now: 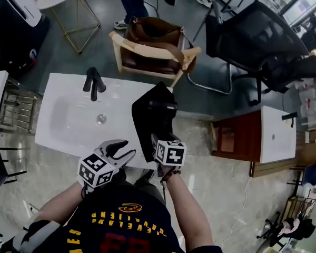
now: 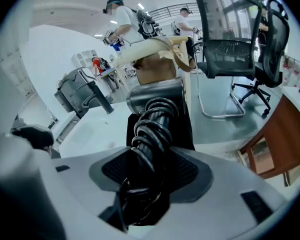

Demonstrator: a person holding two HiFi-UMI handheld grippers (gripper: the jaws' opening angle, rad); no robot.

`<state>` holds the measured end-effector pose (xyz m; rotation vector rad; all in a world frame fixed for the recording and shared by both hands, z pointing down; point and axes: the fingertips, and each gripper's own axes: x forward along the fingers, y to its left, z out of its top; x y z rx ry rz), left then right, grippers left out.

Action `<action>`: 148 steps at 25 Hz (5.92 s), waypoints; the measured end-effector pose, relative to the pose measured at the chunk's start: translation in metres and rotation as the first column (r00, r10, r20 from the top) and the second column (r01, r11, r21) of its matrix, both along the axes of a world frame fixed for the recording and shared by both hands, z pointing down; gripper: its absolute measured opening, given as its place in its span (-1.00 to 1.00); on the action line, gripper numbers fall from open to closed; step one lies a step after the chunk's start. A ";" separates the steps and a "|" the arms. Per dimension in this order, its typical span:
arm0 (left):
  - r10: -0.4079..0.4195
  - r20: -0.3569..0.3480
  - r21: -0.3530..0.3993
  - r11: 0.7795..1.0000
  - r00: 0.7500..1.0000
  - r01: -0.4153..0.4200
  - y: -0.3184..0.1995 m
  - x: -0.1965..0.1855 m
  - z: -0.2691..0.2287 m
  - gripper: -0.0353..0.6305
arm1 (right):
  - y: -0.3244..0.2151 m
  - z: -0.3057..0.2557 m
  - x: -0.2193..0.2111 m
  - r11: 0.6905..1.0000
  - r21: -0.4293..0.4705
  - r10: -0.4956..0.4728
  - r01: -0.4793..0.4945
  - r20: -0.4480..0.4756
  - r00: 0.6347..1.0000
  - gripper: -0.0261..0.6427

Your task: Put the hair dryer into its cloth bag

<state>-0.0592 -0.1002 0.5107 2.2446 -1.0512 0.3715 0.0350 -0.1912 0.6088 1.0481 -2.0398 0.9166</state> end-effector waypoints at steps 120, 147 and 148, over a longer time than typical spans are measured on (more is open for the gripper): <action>0.322 0.171 0.233 0.905 0.931 -0.356 0.035 0.081 -0.008 -0.85 | 0.045 0.022 -0.012 0.989 -0.062 0.144 -0.133 0.258 0.955 -0.24; 0.269 0.229 0.170 0.935 0.936 -0.310 0.002 0.071 0.015 -0.85 | -0.003 0.035 -0.017 0.989 -0.038 0.150 -0.146 0.159 0.976 -0.24; 0.262 0.224 0.170 0.938 0.939 -0.302 0.001 0.070 0.014 -0.85 | -0.002 0.032 -0.015 0.990 -0.034 0.139 -0.135 0.163 0.977 -0.24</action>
